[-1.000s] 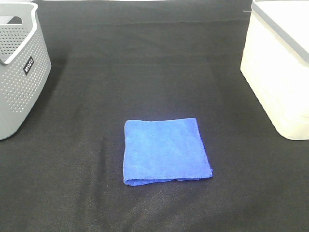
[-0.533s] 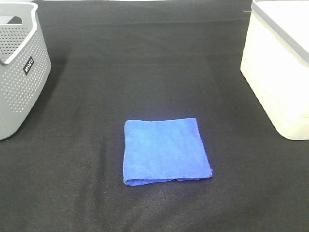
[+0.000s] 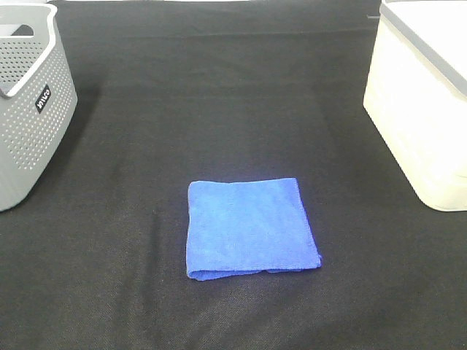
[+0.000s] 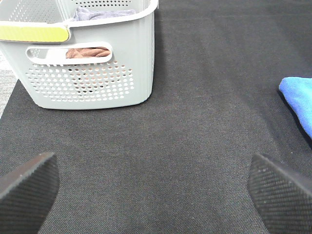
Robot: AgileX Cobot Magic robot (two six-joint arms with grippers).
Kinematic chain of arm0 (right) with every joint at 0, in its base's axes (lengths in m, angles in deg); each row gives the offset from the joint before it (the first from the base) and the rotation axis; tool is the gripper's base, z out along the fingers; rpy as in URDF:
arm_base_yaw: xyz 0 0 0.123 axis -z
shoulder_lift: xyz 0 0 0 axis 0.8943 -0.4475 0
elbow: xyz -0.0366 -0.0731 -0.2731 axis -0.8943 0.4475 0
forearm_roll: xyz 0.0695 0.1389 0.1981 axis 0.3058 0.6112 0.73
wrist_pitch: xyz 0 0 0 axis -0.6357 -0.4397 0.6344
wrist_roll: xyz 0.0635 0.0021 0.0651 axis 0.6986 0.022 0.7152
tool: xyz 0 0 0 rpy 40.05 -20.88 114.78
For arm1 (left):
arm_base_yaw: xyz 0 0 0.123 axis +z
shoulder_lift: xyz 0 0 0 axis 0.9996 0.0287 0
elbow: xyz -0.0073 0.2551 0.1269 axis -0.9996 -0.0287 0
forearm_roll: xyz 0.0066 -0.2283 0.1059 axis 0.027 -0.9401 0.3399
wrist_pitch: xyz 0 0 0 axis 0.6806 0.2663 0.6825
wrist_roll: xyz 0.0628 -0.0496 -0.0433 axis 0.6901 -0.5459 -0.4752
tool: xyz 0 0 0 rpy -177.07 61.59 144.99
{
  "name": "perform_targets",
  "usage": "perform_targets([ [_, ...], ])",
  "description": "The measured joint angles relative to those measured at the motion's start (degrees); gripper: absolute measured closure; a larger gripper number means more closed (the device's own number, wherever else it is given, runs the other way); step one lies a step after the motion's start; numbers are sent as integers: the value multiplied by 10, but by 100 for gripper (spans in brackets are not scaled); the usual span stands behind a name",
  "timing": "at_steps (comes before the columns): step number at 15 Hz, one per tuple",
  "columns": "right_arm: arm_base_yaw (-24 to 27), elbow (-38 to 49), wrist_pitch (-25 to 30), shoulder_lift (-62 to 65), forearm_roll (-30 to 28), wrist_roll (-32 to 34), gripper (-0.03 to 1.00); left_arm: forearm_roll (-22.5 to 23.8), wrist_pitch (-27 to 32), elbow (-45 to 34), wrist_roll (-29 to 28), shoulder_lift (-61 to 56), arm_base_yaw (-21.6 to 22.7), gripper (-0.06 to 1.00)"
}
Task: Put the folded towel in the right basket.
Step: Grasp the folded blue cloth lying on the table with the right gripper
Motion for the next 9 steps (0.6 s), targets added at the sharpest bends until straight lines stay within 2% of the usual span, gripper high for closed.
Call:
perform_targets([
  [3,0,-3,2,-2,0,-1,2,0,0,0,0,0,0,-3],
  [4,0,-17,21,-29,6,-1,2,0,0,0,0,0,0,-3],
  [6,0,-100,66,-172,53,19,2,0,0,0,0,0,0,-3],
  [7,0,-143,66,-243,83,31,2,0,0,0,0,0,0,-3],
  [8,0,-143,66,-243,83,31,2,0,0,0,0,0,0,-3],
  [9,0,-184,65,-300,113,34,2,0,0,0,0,0,0,-3],
])
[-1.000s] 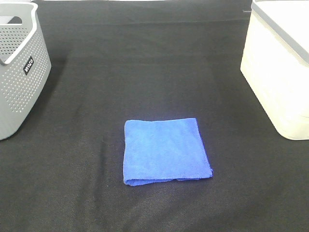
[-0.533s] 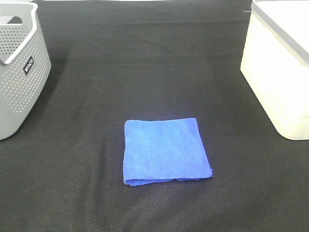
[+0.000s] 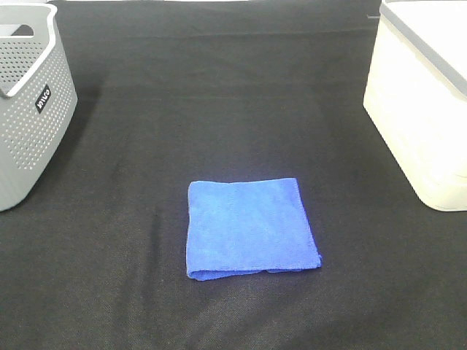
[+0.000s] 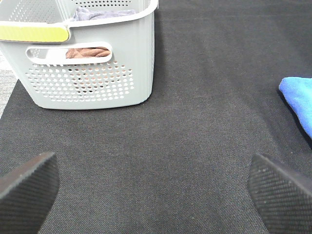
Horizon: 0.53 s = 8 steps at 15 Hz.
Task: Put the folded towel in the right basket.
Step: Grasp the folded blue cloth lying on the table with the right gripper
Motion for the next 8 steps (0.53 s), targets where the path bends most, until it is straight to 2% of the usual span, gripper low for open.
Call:
perform_targets([
  [3,0,-89,-2,-128,77,-1,2,-1,0,0,0,0,0,-3],
  [8,0,-103,-6,-256,176,-22,2,-1,0,0,0,0,0,-3],
])
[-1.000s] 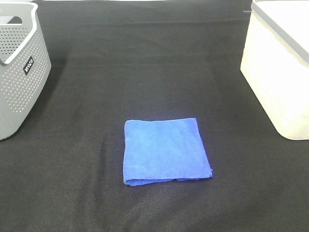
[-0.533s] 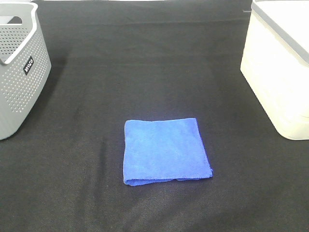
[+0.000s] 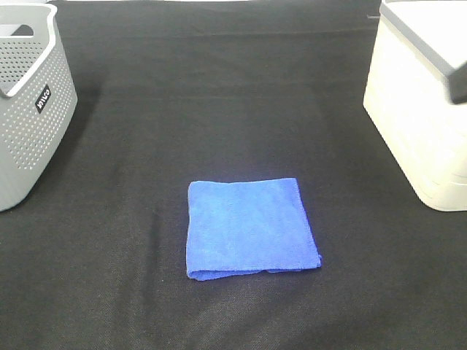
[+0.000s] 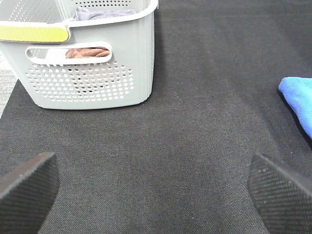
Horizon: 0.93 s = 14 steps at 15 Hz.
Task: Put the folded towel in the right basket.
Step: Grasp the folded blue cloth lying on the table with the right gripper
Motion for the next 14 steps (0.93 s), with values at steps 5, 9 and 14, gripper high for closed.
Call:
perform_targets([
  [5,-92,0,-116,-233,18,-58,3,0,0,0,0,0,0,-3],
  [9,-147,0,-270,-415,51,-79,3,0,0,0,0,0,0,-3],
  [14,-147,0,-354,-515,106,-138,3,0,0,0,0,0,0,-3],
])
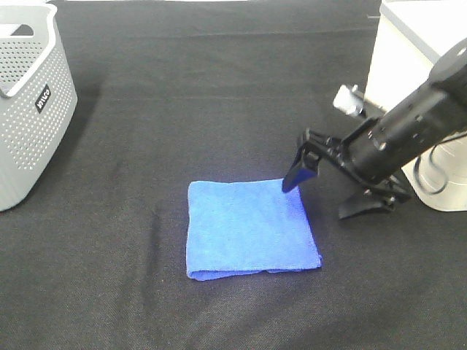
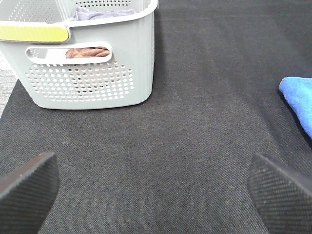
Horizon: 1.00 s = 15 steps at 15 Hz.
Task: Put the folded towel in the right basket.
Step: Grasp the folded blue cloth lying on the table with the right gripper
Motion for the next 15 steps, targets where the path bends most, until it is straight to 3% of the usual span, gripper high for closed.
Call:
perform_targets([
  [4,0,-1,-46,-52,22,-31,3,0,0,0,0,0,0,-3],
  [9,-5,-8,-45,-68,39,-37,4,0,0,0,0,0,0,-3],
  [12,-77,-26,-89,-96,76,-41,5,0,0,0,0,0,0,-3],
  [15,-107,-61,-76,-117,86,-11,9,0,0,0,0,0,0,-3],
])
